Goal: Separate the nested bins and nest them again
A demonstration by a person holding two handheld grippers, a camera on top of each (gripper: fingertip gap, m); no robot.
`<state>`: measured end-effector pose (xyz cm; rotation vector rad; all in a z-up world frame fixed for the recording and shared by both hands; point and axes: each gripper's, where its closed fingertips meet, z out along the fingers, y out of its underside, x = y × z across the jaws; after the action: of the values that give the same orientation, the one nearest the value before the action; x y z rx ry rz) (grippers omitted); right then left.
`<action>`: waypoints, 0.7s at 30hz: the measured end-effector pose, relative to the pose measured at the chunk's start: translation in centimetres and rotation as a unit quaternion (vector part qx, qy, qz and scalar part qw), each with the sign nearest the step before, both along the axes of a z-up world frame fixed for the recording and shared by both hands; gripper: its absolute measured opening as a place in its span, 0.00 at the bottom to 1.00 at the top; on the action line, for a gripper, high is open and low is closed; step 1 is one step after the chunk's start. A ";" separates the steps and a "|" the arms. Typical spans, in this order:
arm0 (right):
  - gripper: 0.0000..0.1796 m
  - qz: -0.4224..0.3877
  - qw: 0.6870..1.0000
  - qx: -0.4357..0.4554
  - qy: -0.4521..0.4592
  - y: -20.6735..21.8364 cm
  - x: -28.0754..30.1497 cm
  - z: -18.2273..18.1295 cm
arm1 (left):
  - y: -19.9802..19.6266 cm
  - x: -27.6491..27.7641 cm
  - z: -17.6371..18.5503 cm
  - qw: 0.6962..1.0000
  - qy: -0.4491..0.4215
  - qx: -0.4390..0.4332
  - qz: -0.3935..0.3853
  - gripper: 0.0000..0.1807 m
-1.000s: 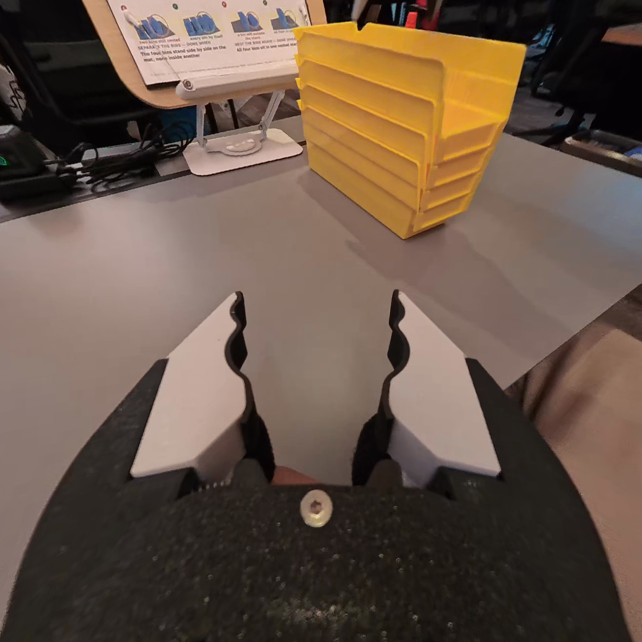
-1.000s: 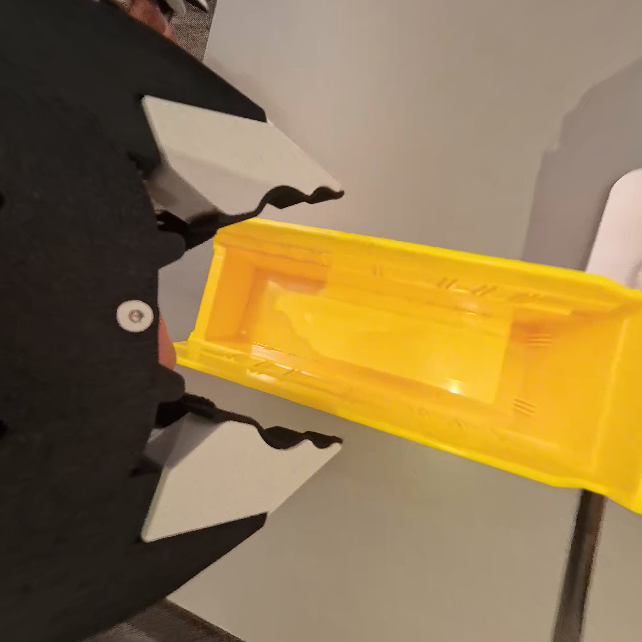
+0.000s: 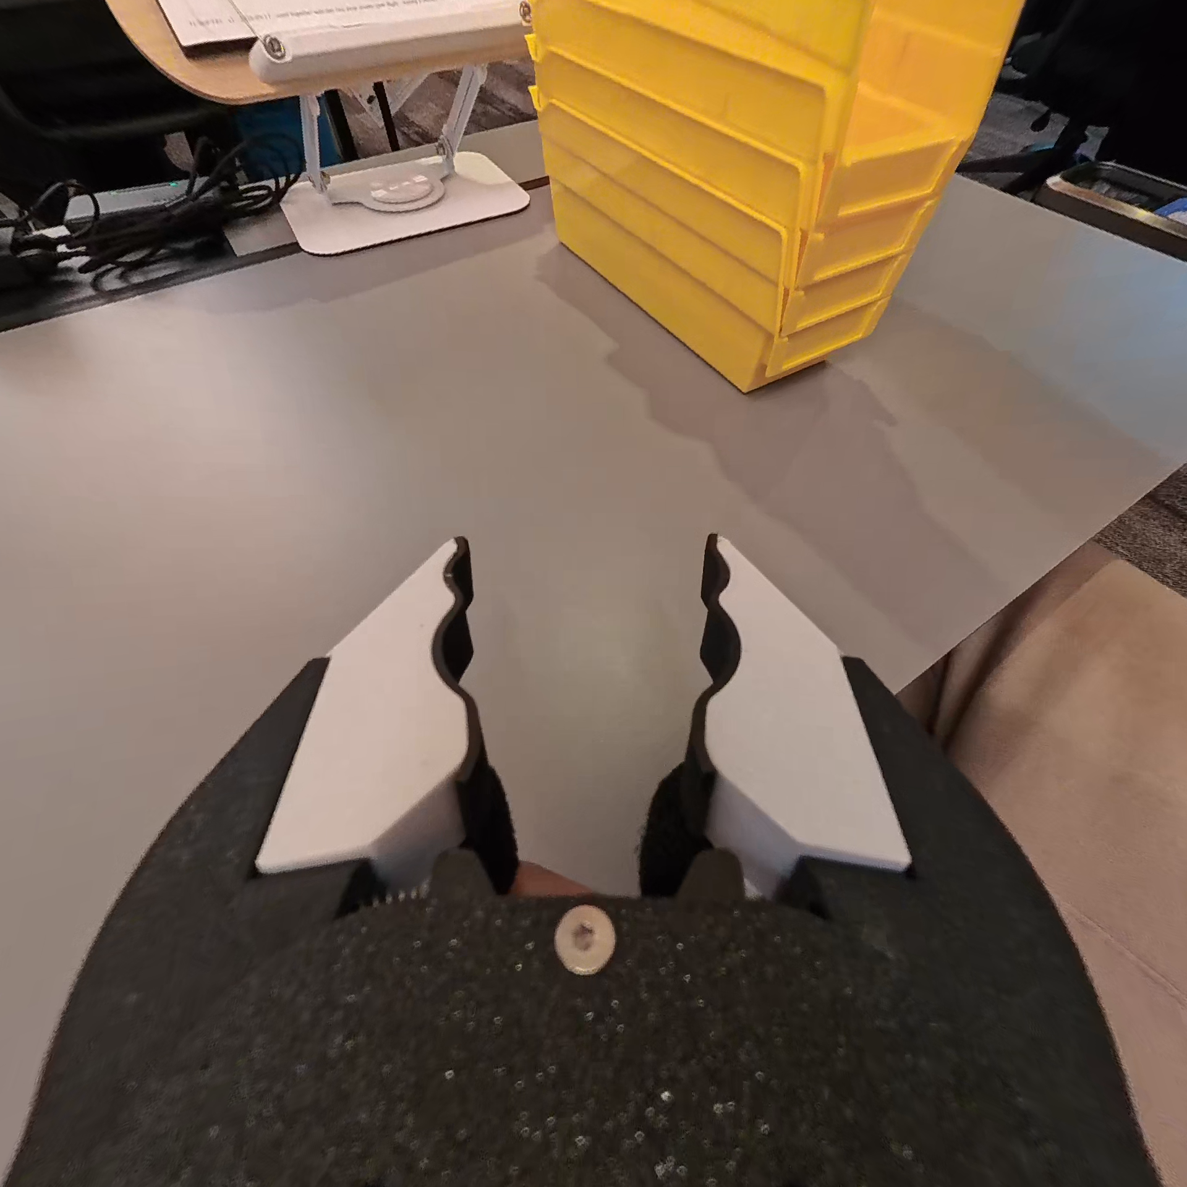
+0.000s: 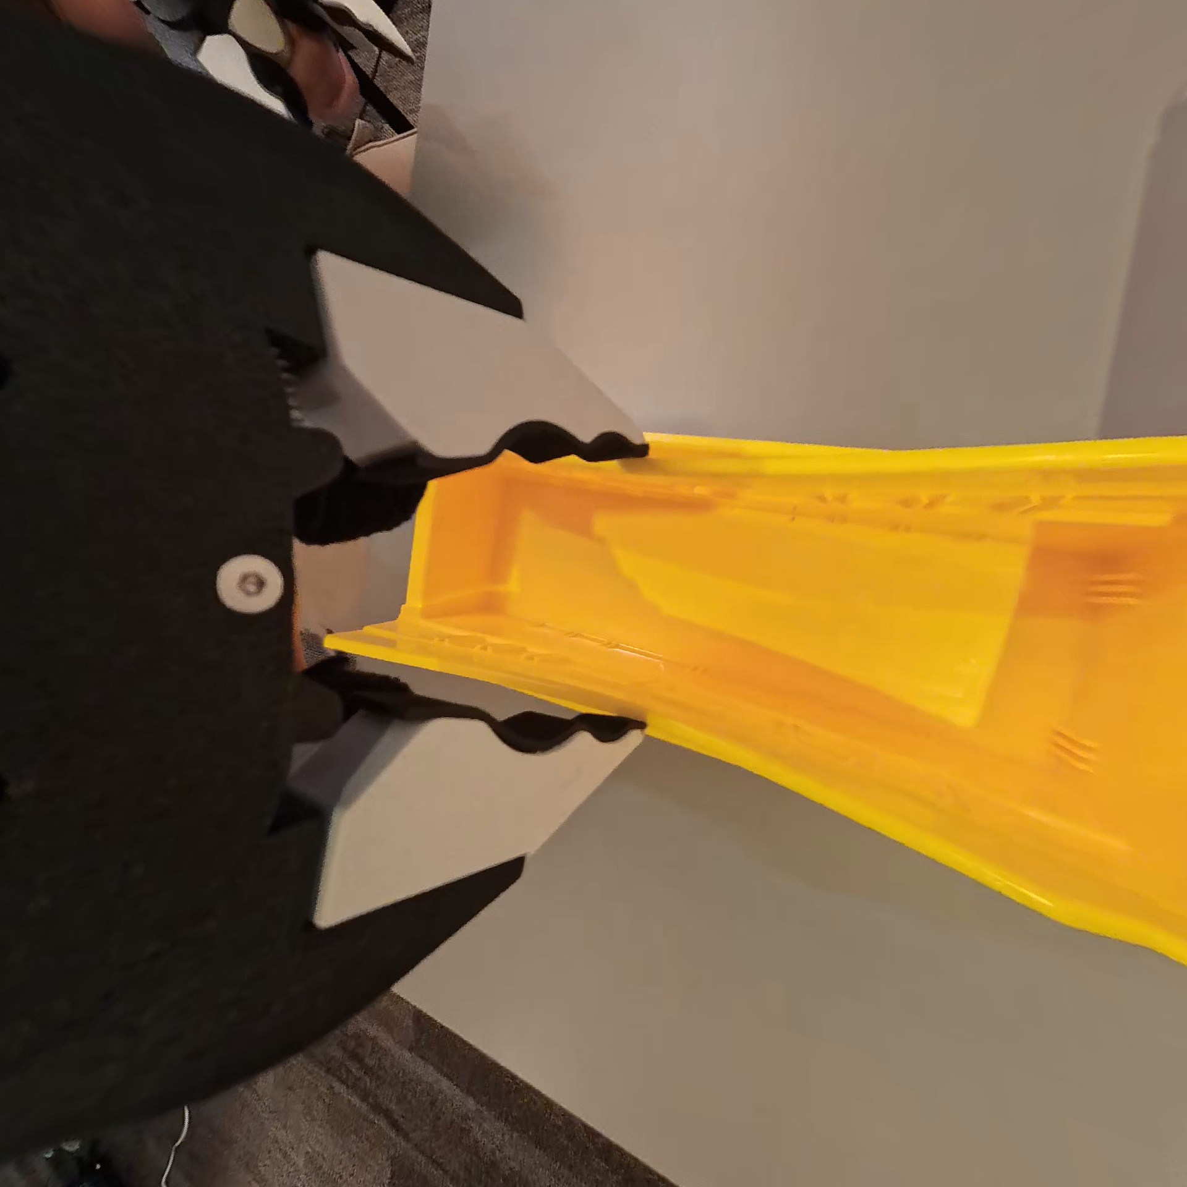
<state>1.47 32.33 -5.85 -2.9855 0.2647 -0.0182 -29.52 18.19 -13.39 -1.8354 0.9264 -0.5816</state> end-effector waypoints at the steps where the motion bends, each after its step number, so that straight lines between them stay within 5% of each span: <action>1: 0.44 0.000 1.000 -0.001 0.000 -0.1 0.0 0.3 | 0.0 0.0 -0.1 1.000 0.001 -0.003 -0.001 0.39; 21: 0.45 -0.015 0.998 0.055 -0.026 -3.8 2.0 10.2 | -0.4 -0.1 0.0 1.000 -0.001 -0.009 -0.003 0.39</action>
<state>3.50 28.48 4.33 -2.8664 0.2934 -0.0808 -29.59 17.79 -13.42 -1.8480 0.9277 -0.5979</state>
